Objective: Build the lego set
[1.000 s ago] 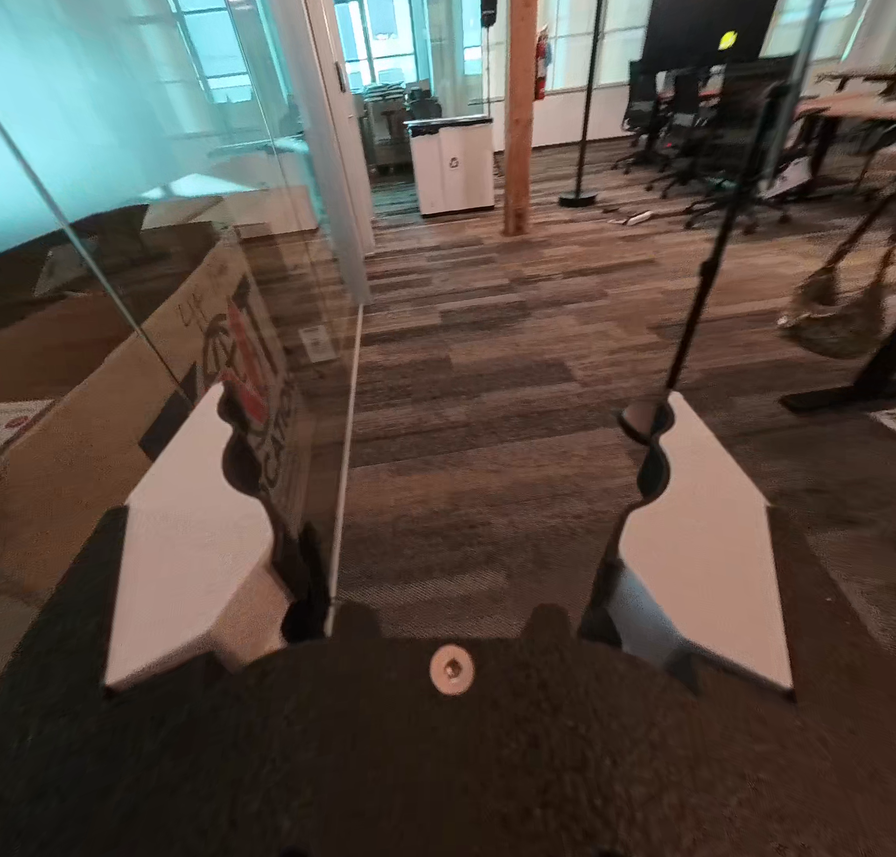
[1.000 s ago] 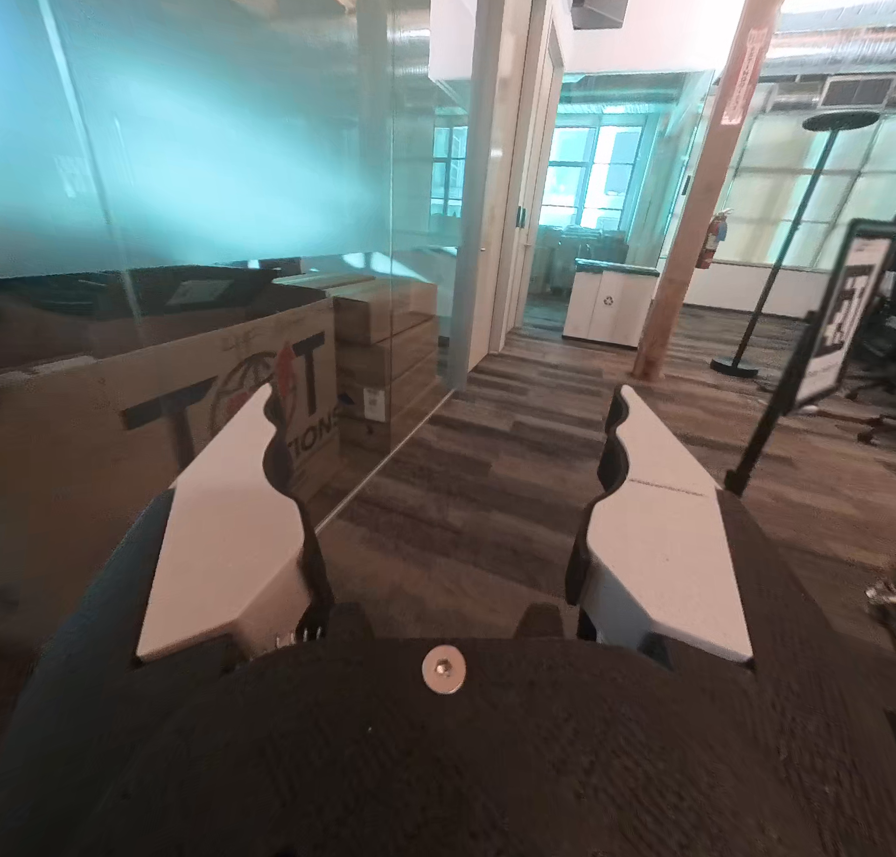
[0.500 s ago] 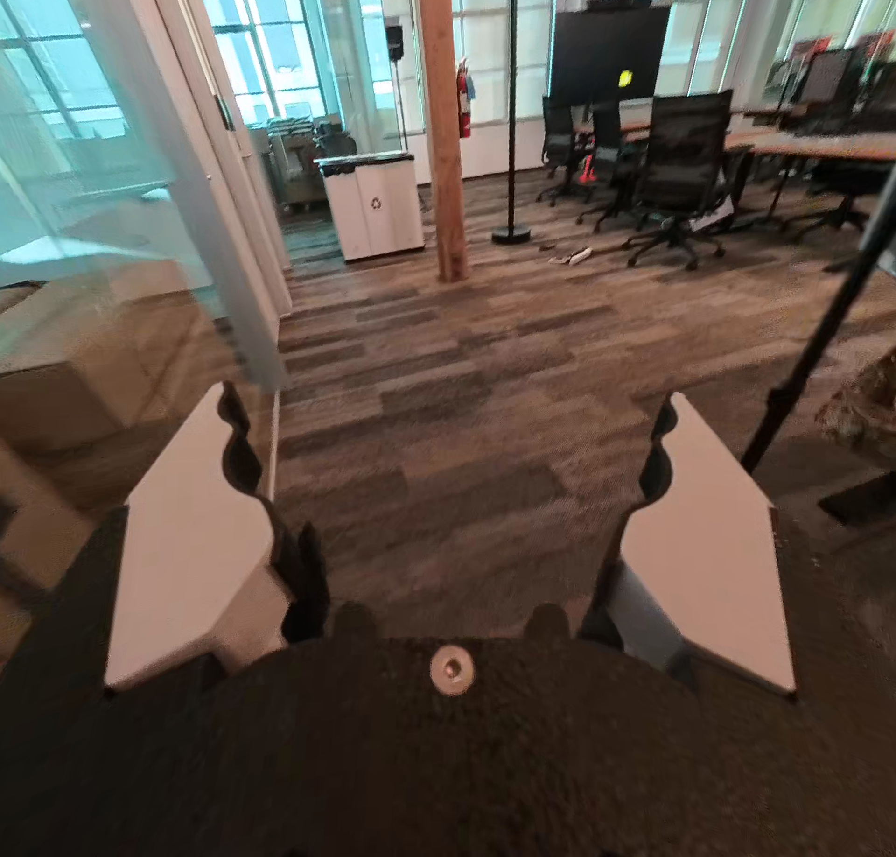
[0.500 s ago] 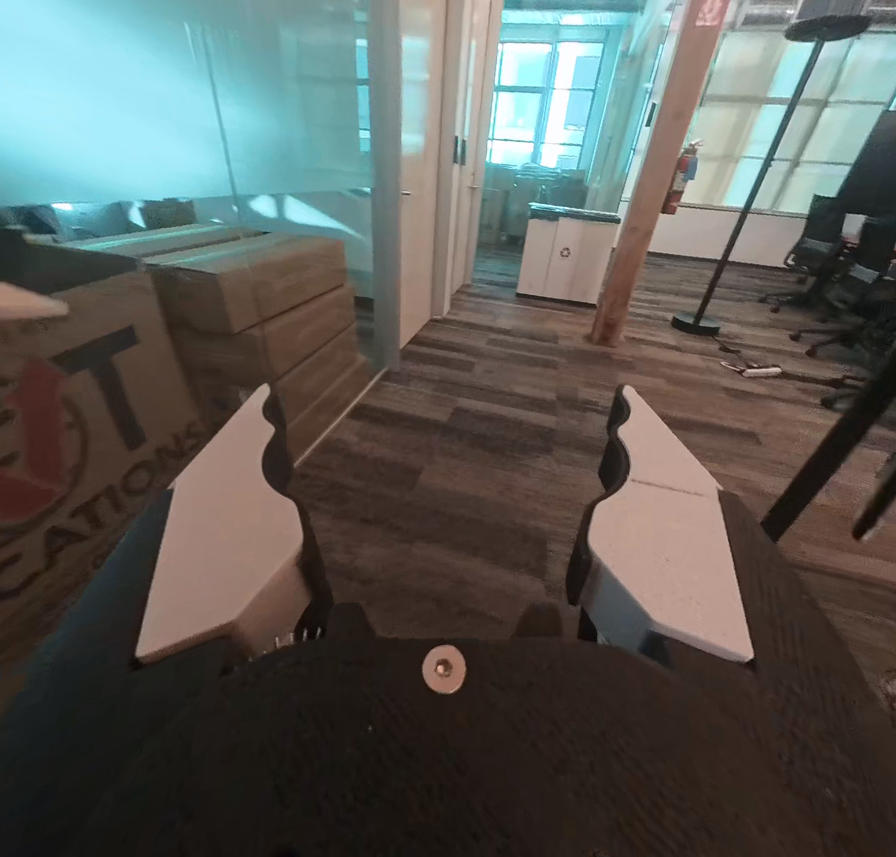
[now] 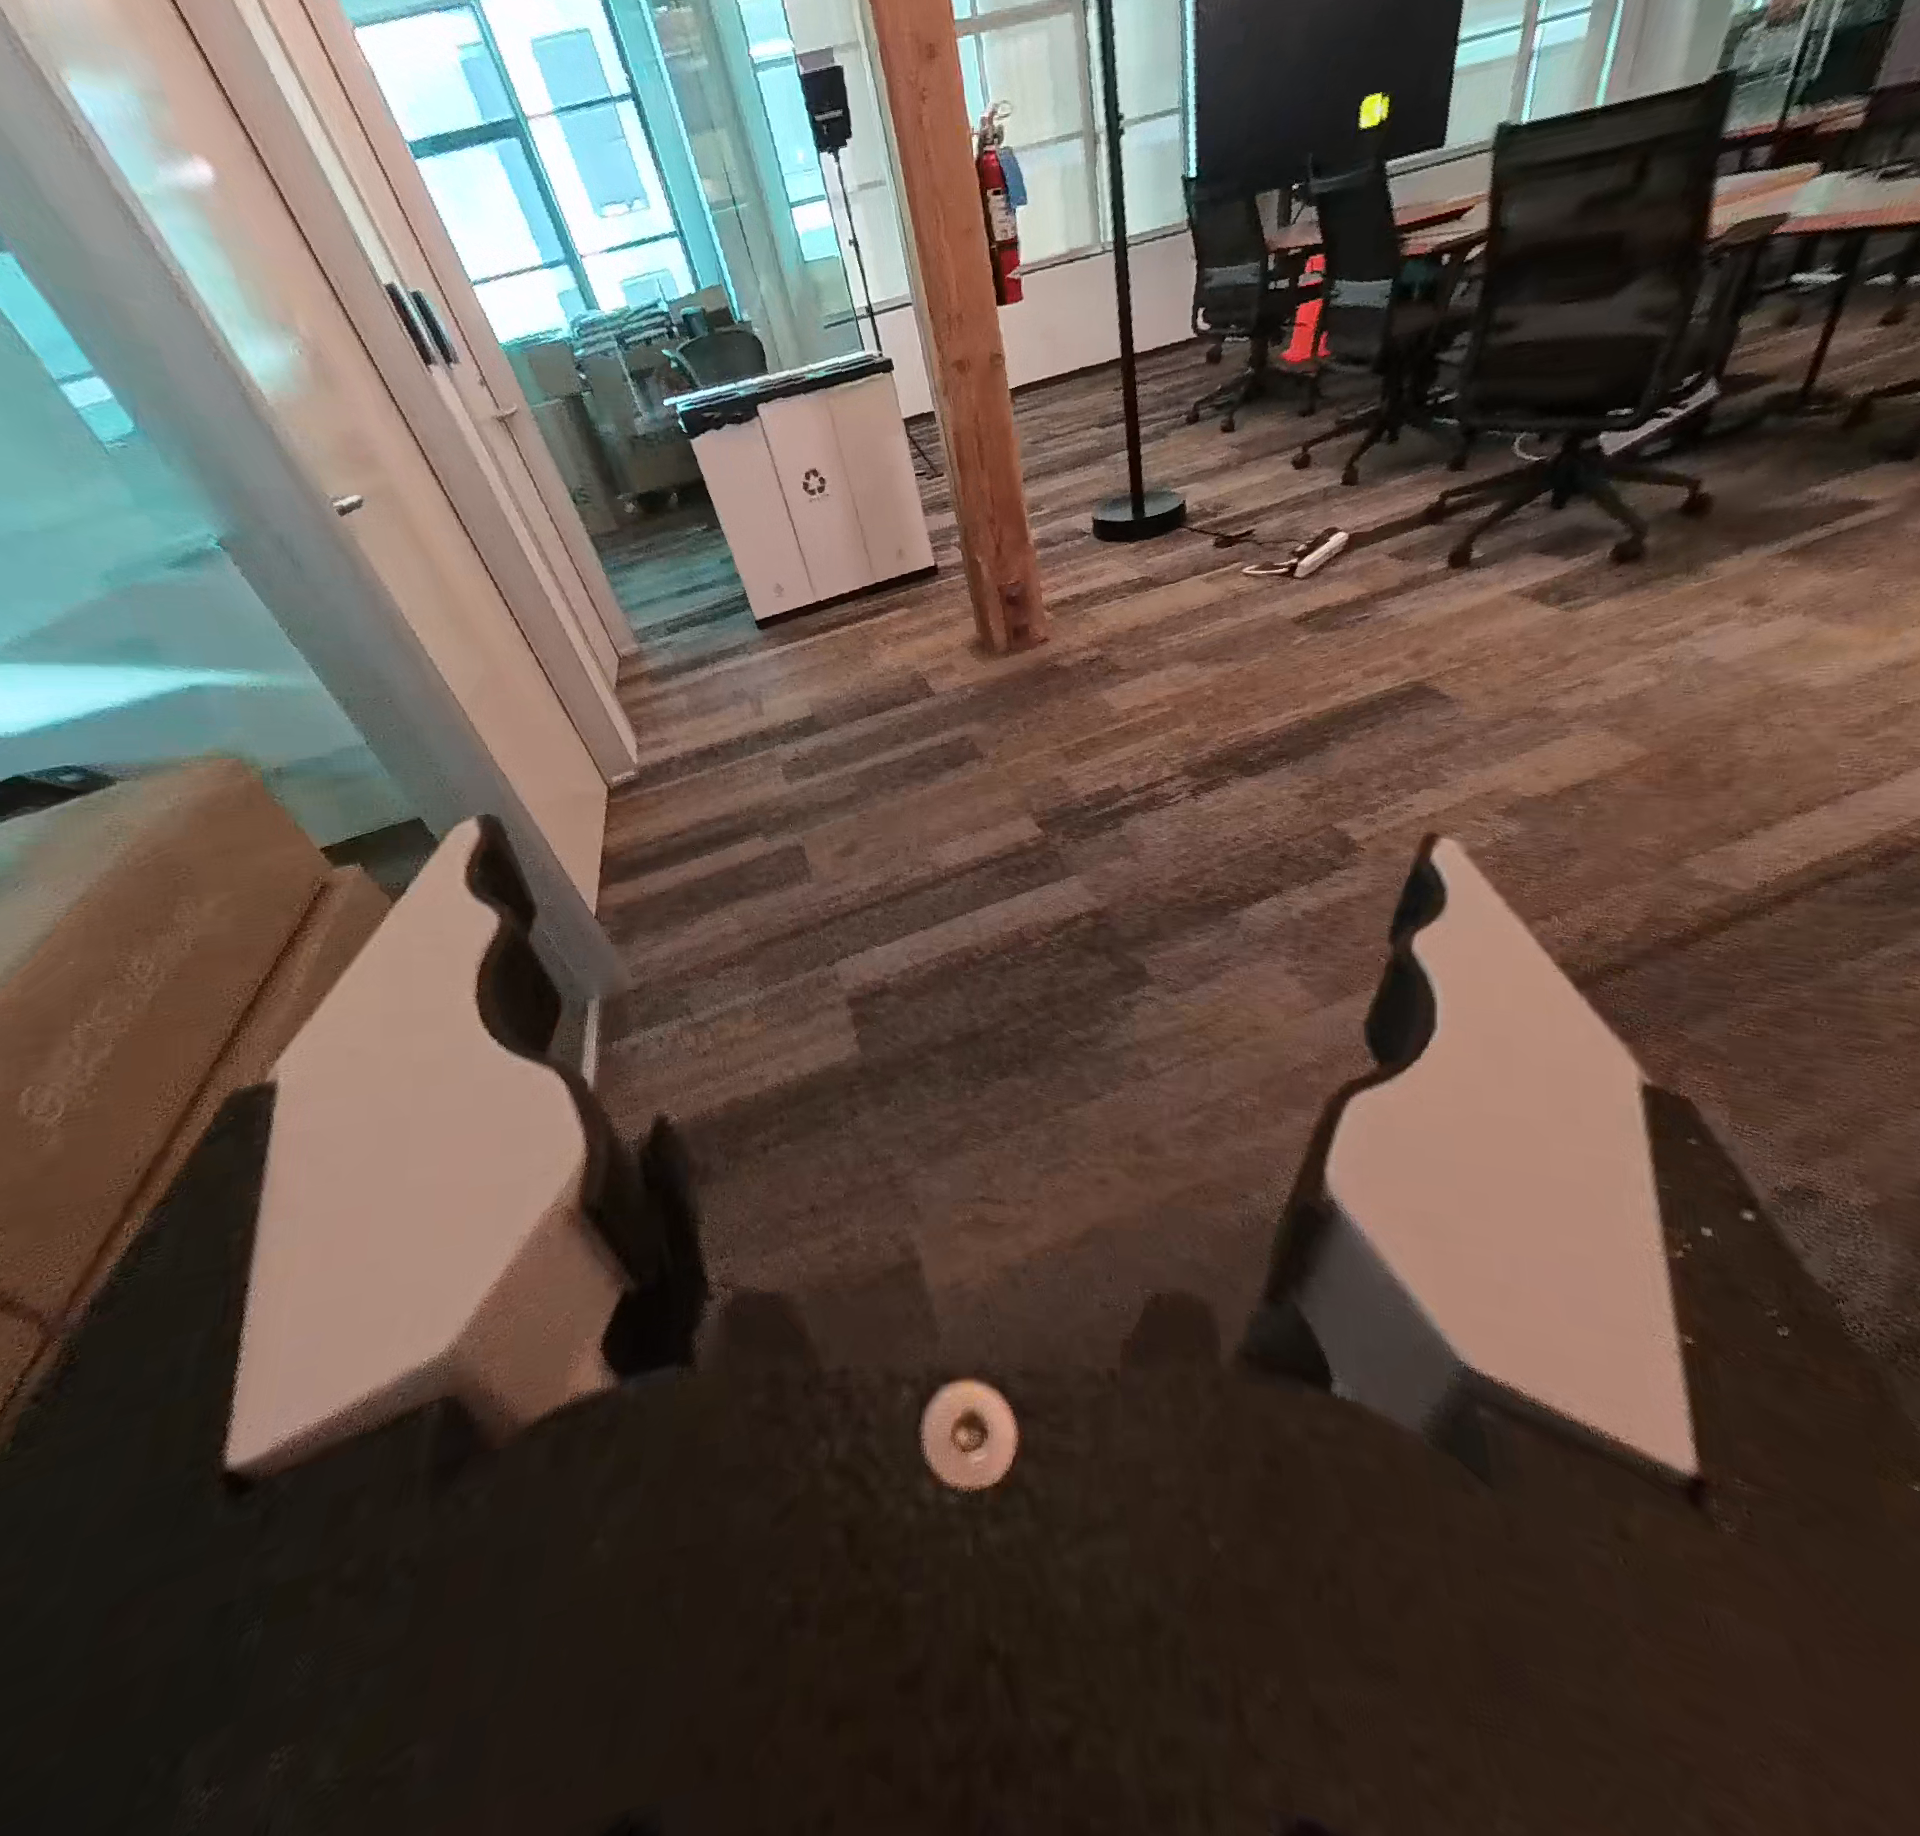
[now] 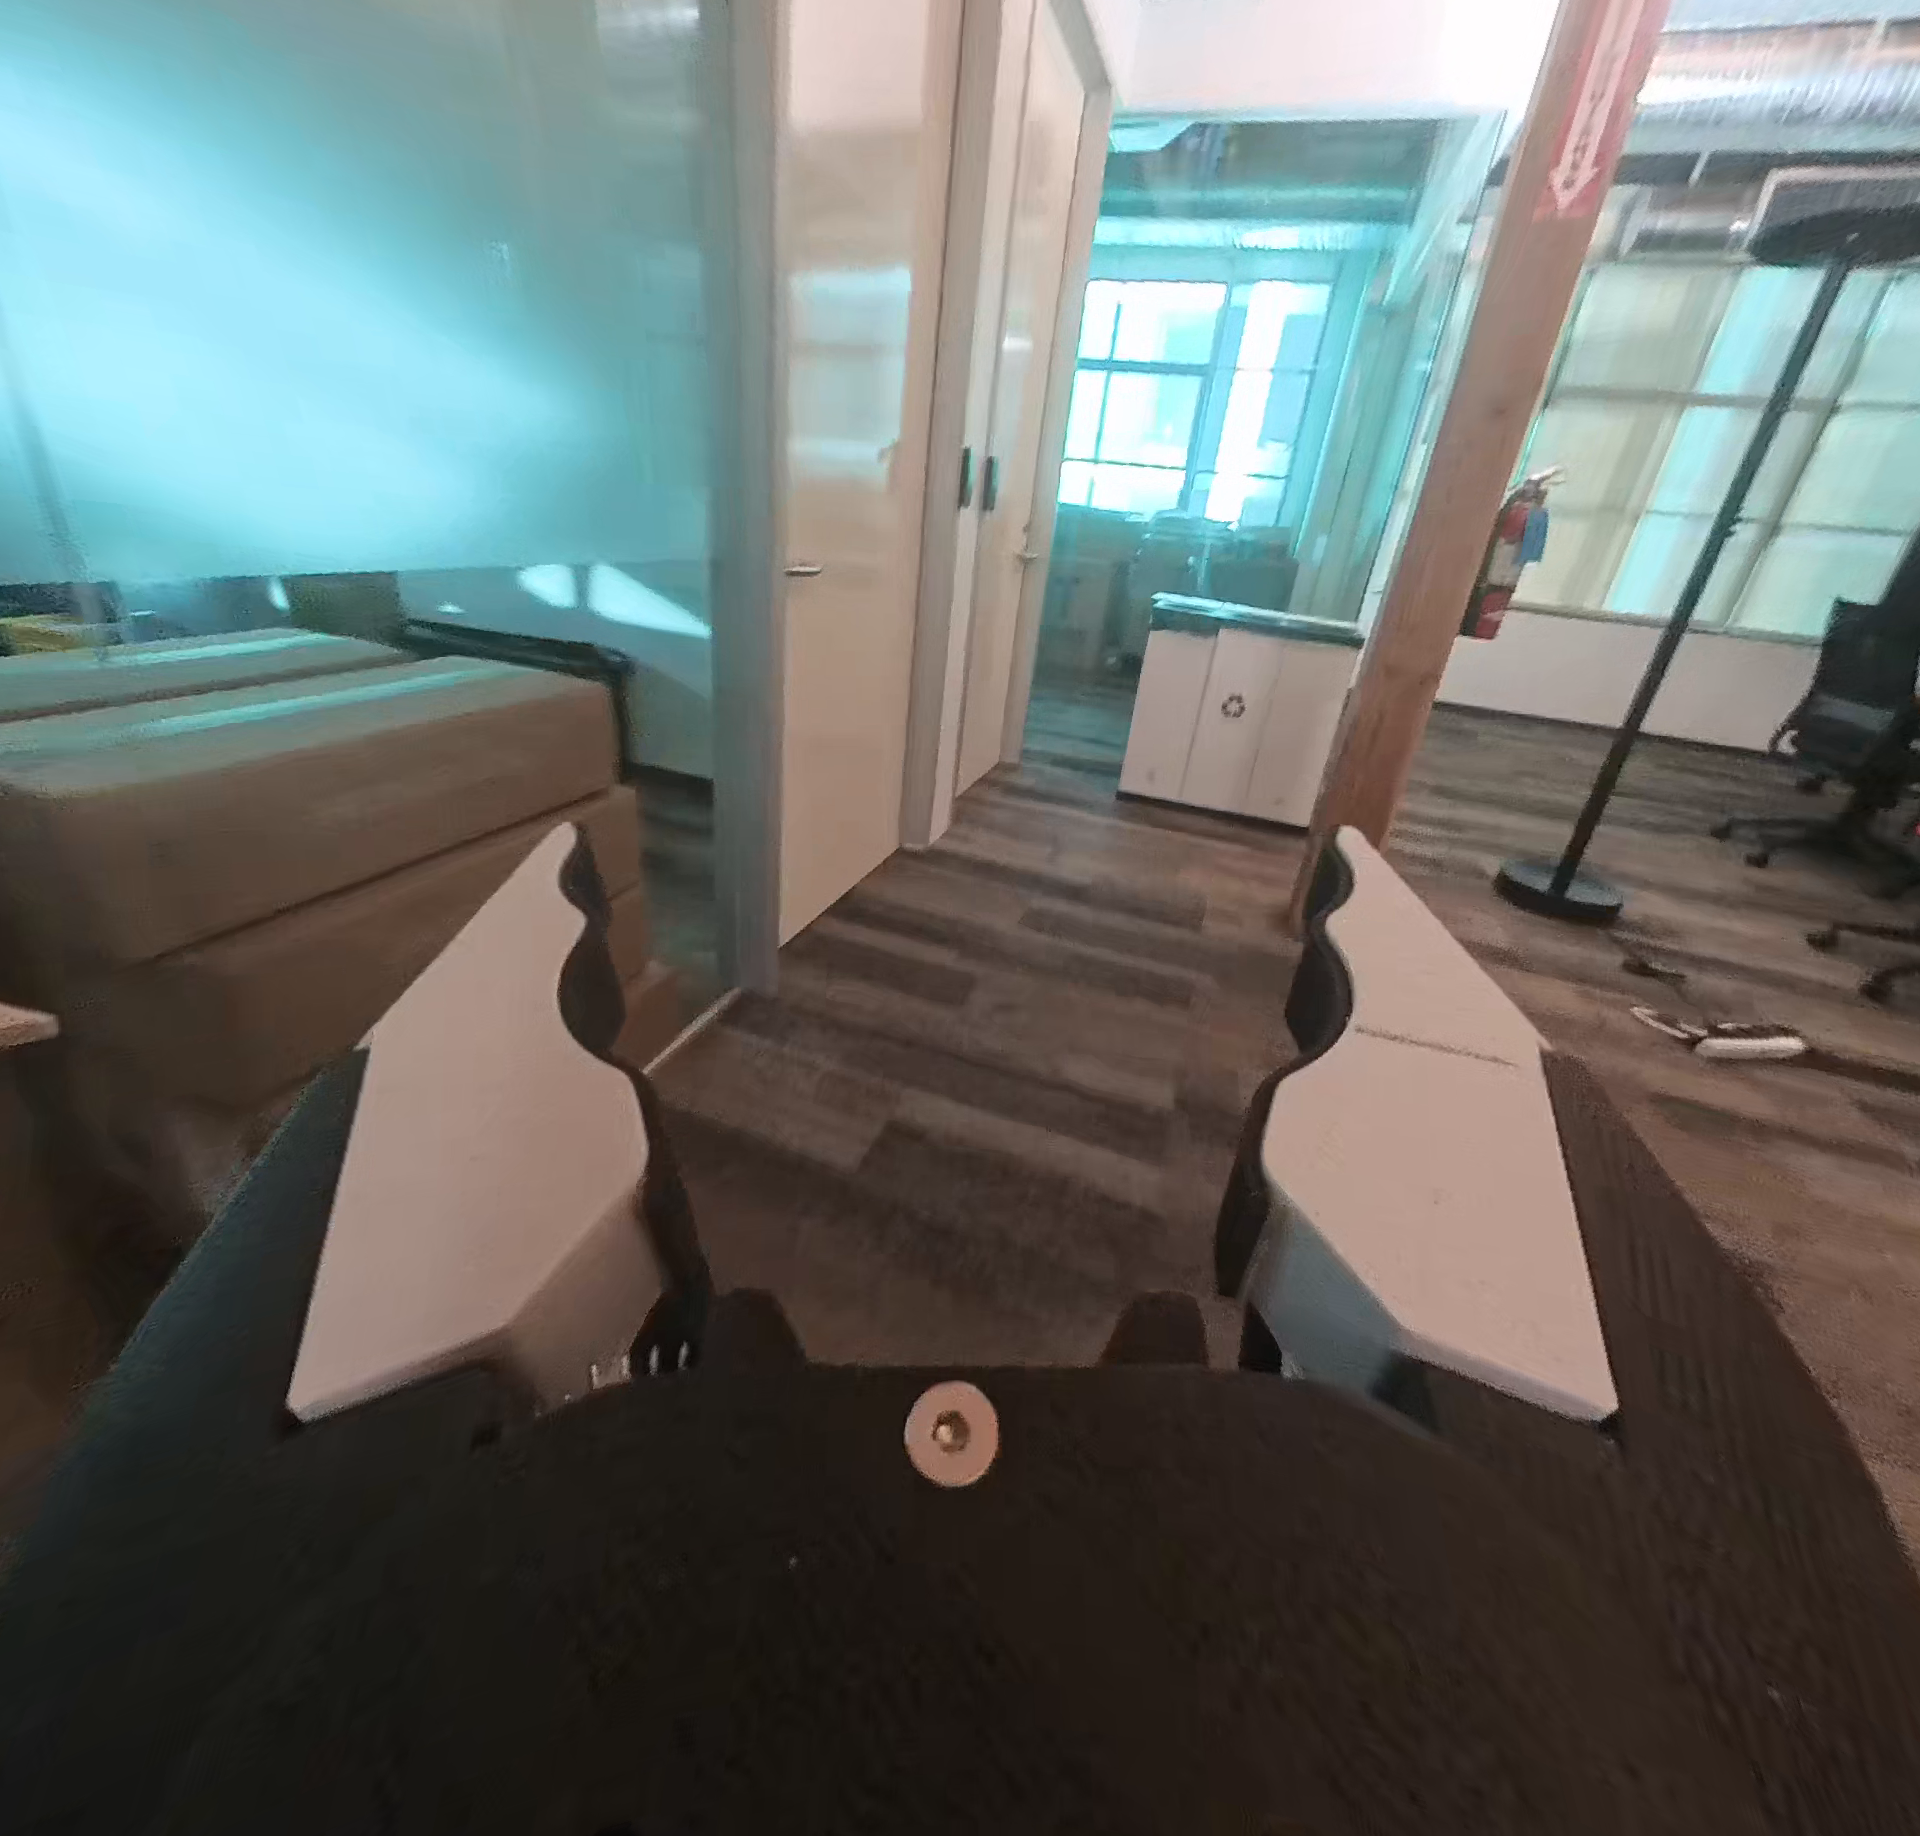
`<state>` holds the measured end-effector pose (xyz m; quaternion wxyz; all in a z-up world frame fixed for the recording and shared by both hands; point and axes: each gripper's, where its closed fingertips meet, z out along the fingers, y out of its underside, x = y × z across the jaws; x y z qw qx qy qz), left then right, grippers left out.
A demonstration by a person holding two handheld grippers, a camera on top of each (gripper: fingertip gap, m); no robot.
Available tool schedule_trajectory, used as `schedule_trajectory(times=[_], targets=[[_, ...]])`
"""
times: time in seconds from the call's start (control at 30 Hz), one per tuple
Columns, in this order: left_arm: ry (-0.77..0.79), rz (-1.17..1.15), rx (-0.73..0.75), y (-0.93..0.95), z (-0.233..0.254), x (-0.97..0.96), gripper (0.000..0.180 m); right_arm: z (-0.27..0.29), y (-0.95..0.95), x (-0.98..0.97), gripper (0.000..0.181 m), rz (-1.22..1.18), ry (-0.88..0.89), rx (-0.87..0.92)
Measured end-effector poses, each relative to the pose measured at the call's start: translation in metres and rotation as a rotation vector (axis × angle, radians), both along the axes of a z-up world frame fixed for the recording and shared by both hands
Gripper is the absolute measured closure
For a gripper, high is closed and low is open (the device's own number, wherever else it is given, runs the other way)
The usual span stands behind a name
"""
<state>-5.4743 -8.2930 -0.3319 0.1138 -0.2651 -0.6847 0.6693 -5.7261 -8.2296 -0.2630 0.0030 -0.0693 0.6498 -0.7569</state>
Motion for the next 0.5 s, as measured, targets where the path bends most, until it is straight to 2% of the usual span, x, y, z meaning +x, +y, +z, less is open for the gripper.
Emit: schedule_trajectory(times=[0.17,0.3,0.5], targets=[[0.018,-0.087,0.022,-0.127,-0.020,-0.086,0.024,-0.021,-0.100,-0.102,0.050,-0.157,-0.036,-0.012],[-0.031,-0.282,0.034,-0.233,-0.030,-0.201,0.024,-0.059,-0.142,-0.209,0.051,-0.378,-0.095,0.046],[-0.072,-0.709,-0.010,-0.316,-0.001,-0.427,0.024,-0.080,-0.111,-0.375,0.051,-0.862,-0.266,0.046]])
